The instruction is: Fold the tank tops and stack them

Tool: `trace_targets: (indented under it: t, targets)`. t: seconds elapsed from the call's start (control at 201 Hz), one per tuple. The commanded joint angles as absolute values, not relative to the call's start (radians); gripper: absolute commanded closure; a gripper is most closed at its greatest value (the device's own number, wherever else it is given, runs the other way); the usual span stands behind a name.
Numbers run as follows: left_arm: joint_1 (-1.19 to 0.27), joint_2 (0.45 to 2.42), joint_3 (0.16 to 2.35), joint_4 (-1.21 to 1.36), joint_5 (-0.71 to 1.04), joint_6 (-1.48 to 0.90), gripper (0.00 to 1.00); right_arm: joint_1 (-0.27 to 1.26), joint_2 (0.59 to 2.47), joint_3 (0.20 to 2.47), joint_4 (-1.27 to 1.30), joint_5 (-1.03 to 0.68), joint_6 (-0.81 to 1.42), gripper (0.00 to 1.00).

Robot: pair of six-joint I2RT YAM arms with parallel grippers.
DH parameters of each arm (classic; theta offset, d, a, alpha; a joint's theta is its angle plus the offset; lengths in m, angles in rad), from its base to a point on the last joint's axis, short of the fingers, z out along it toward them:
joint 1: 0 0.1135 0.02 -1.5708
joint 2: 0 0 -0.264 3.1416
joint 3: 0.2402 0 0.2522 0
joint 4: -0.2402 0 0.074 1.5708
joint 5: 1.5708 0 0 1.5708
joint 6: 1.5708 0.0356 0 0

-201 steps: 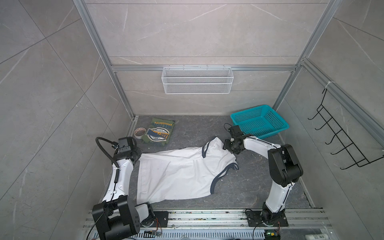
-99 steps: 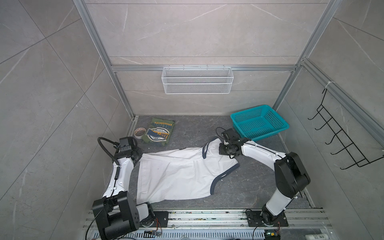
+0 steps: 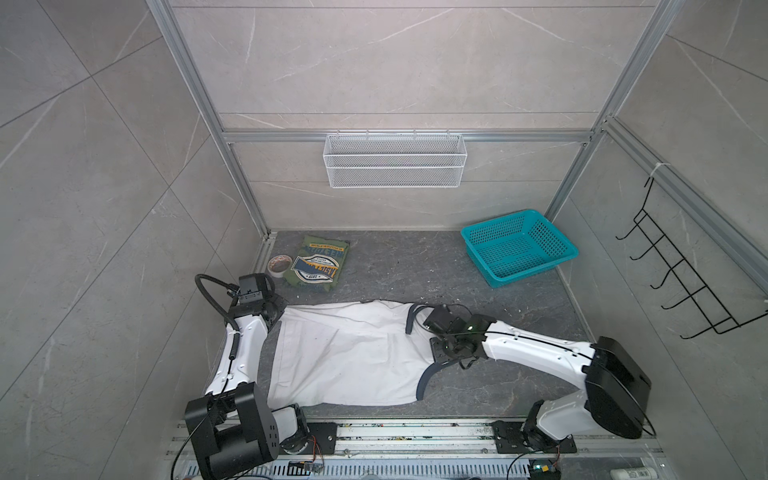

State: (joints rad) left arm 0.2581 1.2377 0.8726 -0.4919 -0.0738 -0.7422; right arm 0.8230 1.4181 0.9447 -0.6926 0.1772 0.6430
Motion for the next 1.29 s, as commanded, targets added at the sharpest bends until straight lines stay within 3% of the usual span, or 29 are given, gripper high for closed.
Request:
trace_targets:
  t: [0.0, 0.189, 0.393, 0.582, 0.781, 1.0, 1.289]
  targets:
    - [0.265, 1.225, 0.869, -0.479, -0.08, -0.751, 1.0, 0.671, 1.31, 0.989, -0.68, 0.128, 0.596, 0.37]
    - [0.265, 1.215, 0.867, -0.486, -0.085, -0.75, 1.0, 0.437, 1.434, 1.036, -0.592, 0.008, 0.585, 0.44]
    - [0.264, 1.207, 0.864, -0.491, -0.084, -0.749, 1.0, 0.425, 1.6, 1.031, -0.537, 0.078, 0.559, 0.52]
    - [0.265, 1.205, 0.868, -0.485, -0.077, -0.753, 1.0, 0.474, 1.705, 1.033, -0.491, 0.029, 0.547, 0.51]
    - [0.265, 1.205, 0.864, -0.488, -0.08, -0.752, 1.0, 0.59, 1.666, 1.081, -0.455, -0.019, 0.543, 0.48]
    - [0.265, 1.198, 0.859, -0.488, -0.092, -0.755, 1.0, 0.758, 1.779, 1.187, -0.522, 0.088, 0.552, 0.4]
    - [0.264, 1.206, 0.856, -0.481, -0.086, -0.754, 1.0, 0.833, 1.813, 1.239, -0.594, 0.178, 0.517, 0.28]
